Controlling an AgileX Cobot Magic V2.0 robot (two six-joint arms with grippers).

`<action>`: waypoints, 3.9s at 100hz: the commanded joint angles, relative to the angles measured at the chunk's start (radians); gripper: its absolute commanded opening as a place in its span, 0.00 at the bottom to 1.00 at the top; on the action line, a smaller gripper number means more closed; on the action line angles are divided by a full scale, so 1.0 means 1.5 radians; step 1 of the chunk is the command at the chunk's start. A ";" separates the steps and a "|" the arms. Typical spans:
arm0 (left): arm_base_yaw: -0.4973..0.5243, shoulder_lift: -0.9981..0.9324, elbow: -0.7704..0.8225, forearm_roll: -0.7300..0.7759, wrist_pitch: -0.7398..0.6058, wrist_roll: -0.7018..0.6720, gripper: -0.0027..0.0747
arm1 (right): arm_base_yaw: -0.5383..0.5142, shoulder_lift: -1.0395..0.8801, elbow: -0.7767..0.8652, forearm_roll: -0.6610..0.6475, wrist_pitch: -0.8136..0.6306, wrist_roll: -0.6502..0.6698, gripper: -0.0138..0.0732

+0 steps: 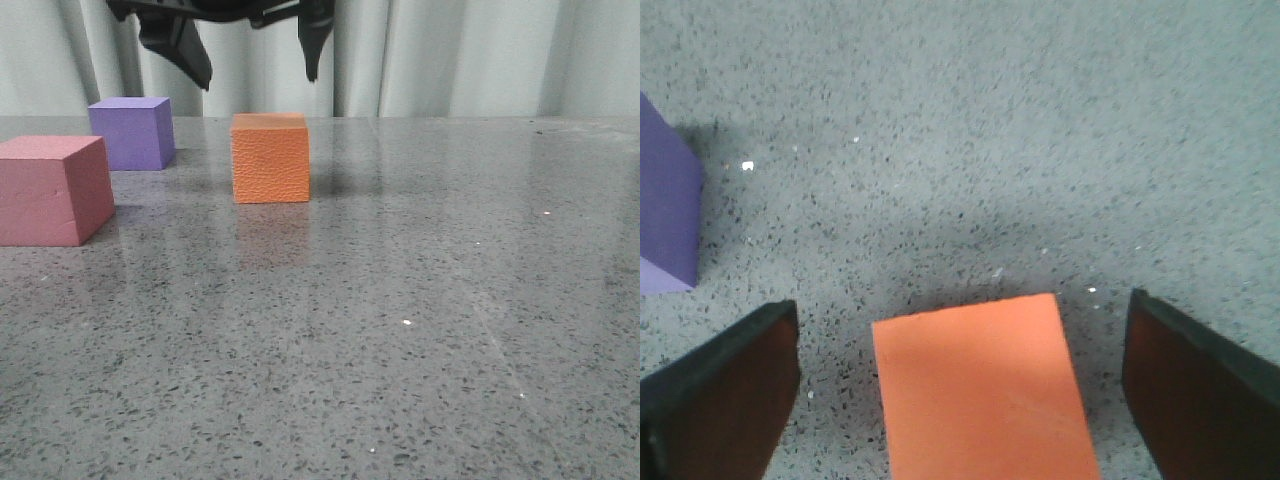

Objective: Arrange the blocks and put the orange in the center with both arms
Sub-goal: 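Lower the open left gripper around the orange cube and close it, then lift the orange cube with the left gripper toward the purple cube, then lower the orange cube between the purple and pink cubes, open left gripper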

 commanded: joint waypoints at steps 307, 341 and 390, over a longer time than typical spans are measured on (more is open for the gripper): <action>0.152 -0.137 0.188 0.079 -0.096 0.043 0.12 | -0.002 -0.014 -0.009 0.002 -0.056 -0.006 0.08; 0.152 -0.093 0.188 0.075 -0.097 0.043 0.12 | -0.002 -0.014 -0.009 0.002 -0.056 -0.006 0.08; 0.152 -0.082 0.188 0.093 -0.060 0.047 0.12 | -0.002 -0.014 -0.009 0.002 -0.056 -0.006 0.08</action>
